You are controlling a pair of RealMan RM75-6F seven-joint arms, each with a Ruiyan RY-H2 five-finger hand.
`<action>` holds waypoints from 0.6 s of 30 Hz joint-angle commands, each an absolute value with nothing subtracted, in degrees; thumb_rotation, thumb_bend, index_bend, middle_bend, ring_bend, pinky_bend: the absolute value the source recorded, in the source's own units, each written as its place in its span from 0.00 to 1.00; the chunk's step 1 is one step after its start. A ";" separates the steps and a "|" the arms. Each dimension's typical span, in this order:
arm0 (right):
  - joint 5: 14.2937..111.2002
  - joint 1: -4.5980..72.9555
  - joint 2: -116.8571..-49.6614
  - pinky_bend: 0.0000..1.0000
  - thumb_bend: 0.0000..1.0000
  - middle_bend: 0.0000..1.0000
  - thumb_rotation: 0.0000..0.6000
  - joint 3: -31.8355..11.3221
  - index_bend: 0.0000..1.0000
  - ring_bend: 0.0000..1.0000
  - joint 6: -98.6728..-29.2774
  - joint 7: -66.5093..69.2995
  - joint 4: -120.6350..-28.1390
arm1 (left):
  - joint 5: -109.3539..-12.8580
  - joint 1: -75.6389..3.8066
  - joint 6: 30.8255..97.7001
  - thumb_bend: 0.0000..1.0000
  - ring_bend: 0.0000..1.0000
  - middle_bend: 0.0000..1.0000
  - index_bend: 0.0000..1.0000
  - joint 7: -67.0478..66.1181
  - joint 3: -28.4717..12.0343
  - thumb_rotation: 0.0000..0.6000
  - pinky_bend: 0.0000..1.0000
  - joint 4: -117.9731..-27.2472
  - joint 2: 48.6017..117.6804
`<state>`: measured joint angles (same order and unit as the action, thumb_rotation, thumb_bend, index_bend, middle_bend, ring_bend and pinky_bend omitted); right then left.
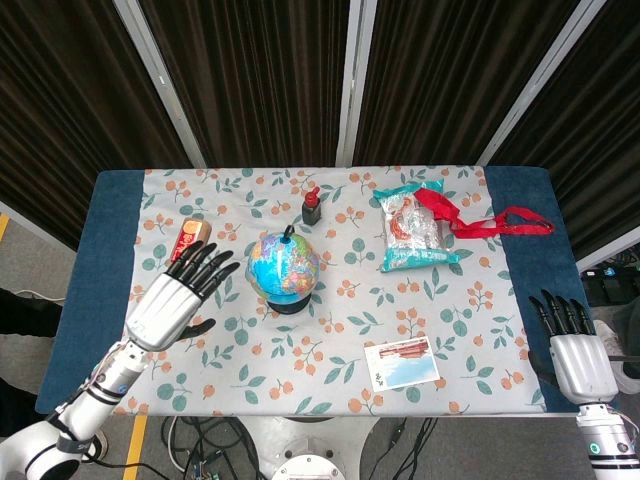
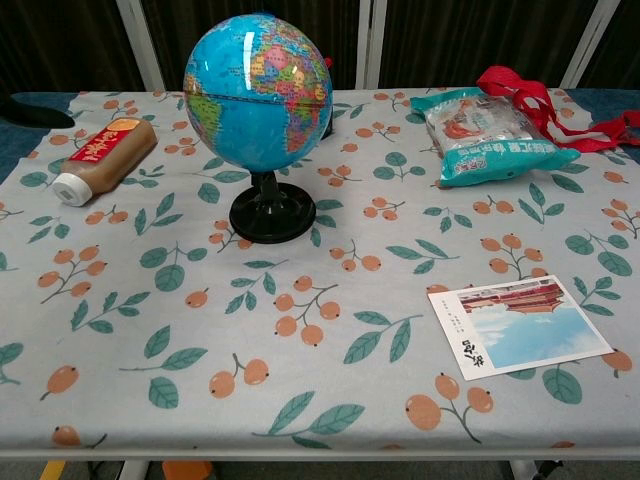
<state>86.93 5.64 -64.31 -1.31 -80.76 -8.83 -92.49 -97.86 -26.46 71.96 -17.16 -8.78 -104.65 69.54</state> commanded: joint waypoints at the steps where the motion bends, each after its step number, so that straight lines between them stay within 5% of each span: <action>1: 86.95 5.73 -64.47 0.00 0.27 0.00 1.00 -1.33 0.00 0.00 -80.70 -8.74 -92.35 | -97.55 -28.60 69.55 0.12 0.00 0.09 0.10 -18.24 -8.95 1.00 0.09 -104.60 71.62; 18: 86.29 5.72 -64.96 0.00 0.27 0.00 1.00 -1.19 0.00 0.00 -80.19 -6.99 -90.55 | -95.06 -33.60 66.14 0.12 0.00 0.09 0.10 -18.35 -8.55 1.00 0.09 -100.06 78.71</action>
